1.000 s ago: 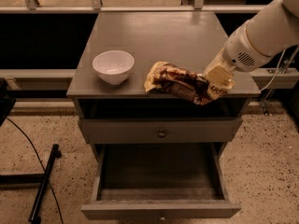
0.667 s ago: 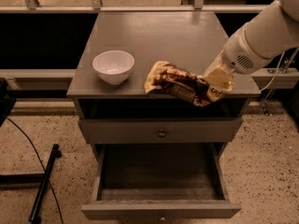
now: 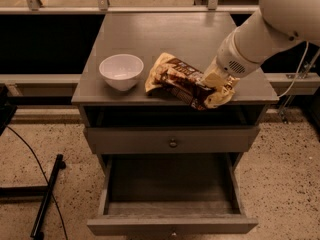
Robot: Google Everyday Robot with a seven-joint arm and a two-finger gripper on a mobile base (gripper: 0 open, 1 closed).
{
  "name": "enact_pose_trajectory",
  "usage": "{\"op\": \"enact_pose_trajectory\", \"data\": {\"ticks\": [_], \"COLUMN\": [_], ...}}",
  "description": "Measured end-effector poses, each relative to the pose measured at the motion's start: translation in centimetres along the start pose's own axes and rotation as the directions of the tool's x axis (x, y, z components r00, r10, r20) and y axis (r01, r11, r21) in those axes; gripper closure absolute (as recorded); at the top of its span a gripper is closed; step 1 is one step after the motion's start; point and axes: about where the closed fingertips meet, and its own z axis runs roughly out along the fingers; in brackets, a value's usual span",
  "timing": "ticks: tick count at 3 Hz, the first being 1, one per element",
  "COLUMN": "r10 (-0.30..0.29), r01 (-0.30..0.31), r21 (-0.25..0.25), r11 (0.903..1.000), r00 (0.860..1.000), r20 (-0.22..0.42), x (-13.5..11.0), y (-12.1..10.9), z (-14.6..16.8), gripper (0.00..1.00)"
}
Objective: Place brown chip bag into middle drawer
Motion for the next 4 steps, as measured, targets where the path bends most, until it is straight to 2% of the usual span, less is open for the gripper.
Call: {"op": "enact_pose_trajectory", "data": {"ticks": [1, 2, 3, 4], "r10": [-0.032, -0.032, -0.034, -0.037], "r01": [0.032, 0.032, 0.034, 0.037], "r21": [0.019, 0.018, 0.018, 0.018], "r11": [0.9993, 0.9993, 0.9993, 0.9992], "r00": [0.999, 0.999, 0.999, 0.999], "r20": [0.012, 0.011, 0.011, 0.011], "x": [-1.19, -1.21, -1.30, -1.41], "y": [-0.61, -0.50, -0.42, -0.31], "z": [0.72, 0.65, 0.62, 0.58], "gripper": [1.00, 0.82, 0.58, 0.27]}}
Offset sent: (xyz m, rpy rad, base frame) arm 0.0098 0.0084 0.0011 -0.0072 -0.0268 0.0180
